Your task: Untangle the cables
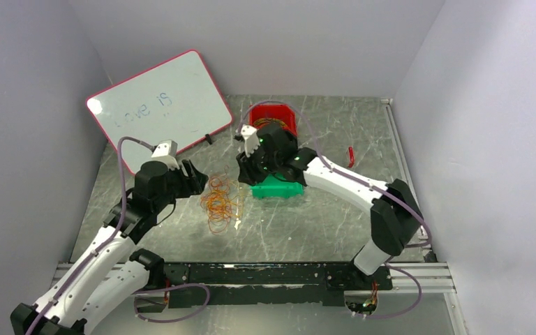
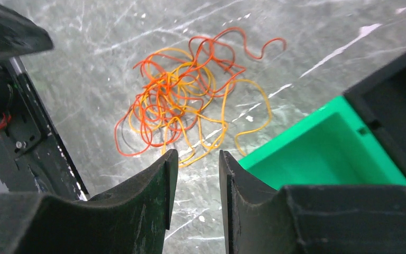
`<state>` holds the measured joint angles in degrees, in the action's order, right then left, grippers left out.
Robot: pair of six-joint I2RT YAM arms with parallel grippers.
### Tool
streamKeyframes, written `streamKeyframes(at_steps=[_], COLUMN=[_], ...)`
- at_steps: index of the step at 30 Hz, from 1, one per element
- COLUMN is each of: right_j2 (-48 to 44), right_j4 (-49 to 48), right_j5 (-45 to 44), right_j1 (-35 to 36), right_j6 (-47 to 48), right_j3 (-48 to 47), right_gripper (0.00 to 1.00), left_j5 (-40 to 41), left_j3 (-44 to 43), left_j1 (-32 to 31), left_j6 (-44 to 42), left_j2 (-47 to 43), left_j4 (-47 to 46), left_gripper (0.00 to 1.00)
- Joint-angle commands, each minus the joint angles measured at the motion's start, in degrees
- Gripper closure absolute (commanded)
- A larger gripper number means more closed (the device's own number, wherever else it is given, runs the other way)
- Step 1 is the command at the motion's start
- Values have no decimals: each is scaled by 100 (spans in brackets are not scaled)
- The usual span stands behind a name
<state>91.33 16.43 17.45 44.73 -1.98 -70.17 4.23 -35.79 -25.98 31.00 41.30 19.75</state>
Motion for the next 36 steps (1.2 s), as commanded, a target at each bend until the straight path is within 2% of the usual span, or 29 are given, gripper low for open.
streamKeyframes(at_steps=[1, 9, 18, 28, 33, 36], right_j2=[514, 1499, 2064, 2315, 2302, 2227], right_j4=[96, 307, 330, 602, 692, 676], right_j5=[31, -146, -365, -704, -810, -840], right_j1=[155, 398, 531, 654, 661, 666], right_j6=[159, 302, 281, 382, 408, 393], right_j3=[-255, -843, -1219, -1460, -1454, -1414], right_gripper=[62, 62, 63, 74, 75, 81], left_j5=[272, 303, 371, 353, 382, 330], left_j3=[-101, -121, -177, -175, -149, -126], left_j1=[-20, -15, -21, -21, -19, -18], left_j6=[99, 132, 49, 6, 18, 17], left_j2=[-248, -459, -505, -456, -503, -501], left_j4=[292, 456, 587, 554, 552, 548], left_gripper=[34, 34, 34, 34, 33, 33])
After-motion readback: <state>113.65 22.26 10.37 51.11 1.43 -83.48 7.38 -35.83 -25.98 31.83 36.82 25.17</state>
